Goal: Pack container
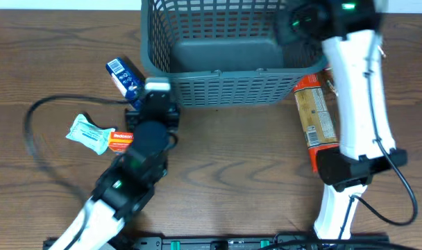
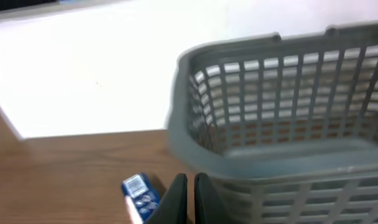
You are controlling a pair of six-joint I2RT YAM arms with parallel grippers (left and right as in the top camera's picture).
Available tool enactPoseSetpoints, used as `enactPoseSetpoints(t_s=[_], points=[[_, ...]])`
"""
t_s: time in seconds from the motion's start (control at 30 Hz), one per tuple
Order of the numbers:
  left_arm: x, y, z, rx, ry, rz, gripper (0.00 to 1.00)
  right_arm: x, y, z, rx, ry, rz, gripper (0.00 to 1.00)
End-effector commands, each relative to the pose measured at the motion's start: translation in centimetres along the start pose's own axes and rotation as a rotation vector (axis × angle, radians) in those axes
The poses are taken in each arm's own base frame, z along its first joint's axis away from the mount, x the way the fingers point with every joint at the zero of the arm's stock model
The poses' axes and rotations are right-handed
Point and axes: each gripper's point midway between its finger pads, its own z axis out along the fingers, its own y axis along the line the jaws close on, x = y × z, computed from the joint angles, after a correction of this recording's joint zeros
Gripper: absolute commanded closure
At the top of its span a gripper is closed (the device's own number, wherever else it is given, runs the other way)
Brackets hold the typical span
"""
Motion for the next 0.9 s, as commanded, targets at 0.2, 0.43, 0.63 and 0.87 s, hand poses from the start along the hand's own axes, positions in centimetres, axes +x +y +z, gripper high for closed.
enactPoseSetpoints(t_s=[0.2,0.43,0.63,0.87], points=[[-1.9,3.7,-4.2,-0.019,-0.030,-0.021,0.94,-0.1,-12.7,-1.8,0.132,-0.070,0.316,0.99],[-1.9,4.0,-4.6,-0.018,-0.027,-0.022,0.94,1.0,-14.3,2.0,0.054,-0.007,0.350,0.99],[-1.9,4.0,-4.6,-0.018,-0.027,-0.022,0.94,1.6,-13.8,6.3,-0.005,0.052,0.356,0.99],[-1.9,4.0,-4.6,-0.018,-0.026,-0.025,0.94,1.3,-11.8,8.4,-0.112,0.061,0.338,0.99]])
